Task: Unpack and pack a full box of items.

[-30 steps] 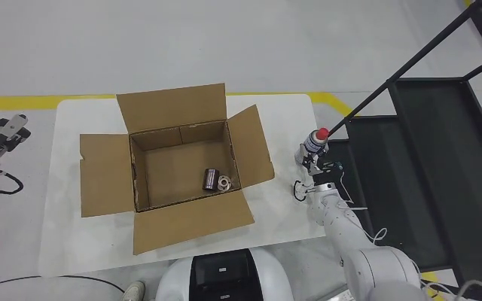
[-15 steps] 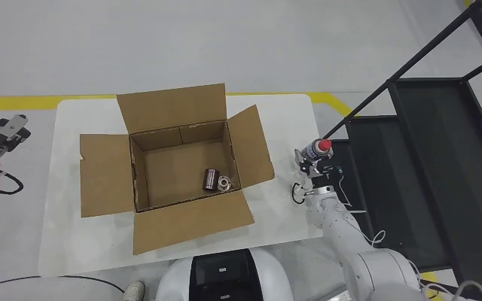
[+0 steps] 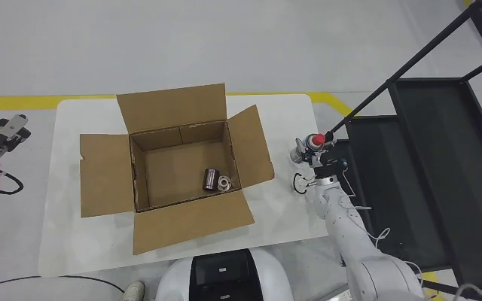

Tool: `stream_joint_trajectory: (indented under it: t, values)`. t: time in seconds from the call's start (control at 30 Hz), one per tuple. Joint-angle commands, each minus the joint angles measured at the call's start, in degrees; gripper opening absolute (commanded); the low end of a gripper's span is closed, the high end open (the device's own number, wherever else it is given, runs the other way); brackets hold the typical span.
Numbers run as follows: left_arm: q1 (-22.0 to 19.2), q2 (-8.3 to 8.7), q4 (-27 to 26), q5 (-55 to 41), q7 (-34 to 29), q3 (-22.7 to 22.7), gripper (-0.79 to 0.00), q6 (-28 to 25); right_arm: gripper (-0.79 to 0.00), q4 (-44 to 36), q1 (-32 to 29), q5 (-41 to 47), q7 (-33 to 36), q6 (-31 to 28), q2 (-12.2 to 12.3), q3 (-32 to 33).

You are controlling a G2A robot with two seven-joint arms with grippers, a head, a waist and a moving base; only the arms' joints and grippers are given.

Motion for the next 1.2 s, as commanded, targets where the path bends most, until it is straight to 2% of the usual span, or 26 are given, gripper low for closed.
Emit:
stream_joint_trajectory:
  t: [0.0, 0.17, 0.33, 0.5, 0.67, 0.73, 0.9, 0.97, 1.17]
  values:
    - [0.0, 0.00, 0.0, 0.0, 0.0, 0.0, 0.000, 0.0, 0.000, -4.4, -1.7, -0.1, 2.3, -0.4, 0.5, 0.7]
    - [0.0, 0.00, 0.0, 0.0, 0.0, 0.0, 0.000, 0.0, 0.000, -18.8, -8.3, 2.9, 10.5, -4.2, 1.3, 2.2]
    - [0.0, 0.00, 0.0, 0.0, 0.0, 0.0, 0.000, 0.0, 0.000, -35.3, -17.1, 5.7, 22.4, -3.7, 1.7, 4.0]
    - [0.0, 0.00, 0.0, 0.0, 0.0, 0.0, 0.000, 0.0, 0.000, -48.2, -24.3, 8.8, 30.8, -4.8, 2.1, 5.7]
    - [0.0, 0.00, 0.0, 0.0, 0.0, 0.0, 0.000, 0.0, 0.000, -59.2, -28.8, 11.8, 39.2, -9.8, 2.6, 6.5]
    - [0.0, 0.00, 0.0, 0.0, 0.0, 0.0, 0.000, 0.0, 0.000, -62.5, -29.8, 14.5, 42.9, -12.1, 2.7, 6.2]
    - [0.0, 0.00, 0.0, 0.0, 0.0, 0.0, 0.000, 0.0, 0.000, -67.9, -30.1, 30.9, 56.7, -15.6, 2.5, 3.0]
    - [0.0, 0.00, 0.0, 0.0, 0.0, 0.0, 0.000, 0.0, 0.000, -70.2, -28.9, 32.9, 62.6, -16.9, 2.8, 2.0]
    - [0.0, 0.00, 0.0, 0.0, 0.0, 0.0, 0.000, 0.0, 0.000, -72.4, -24.8, 40.4, 73.5, -18.9, 3.1, -2.1]
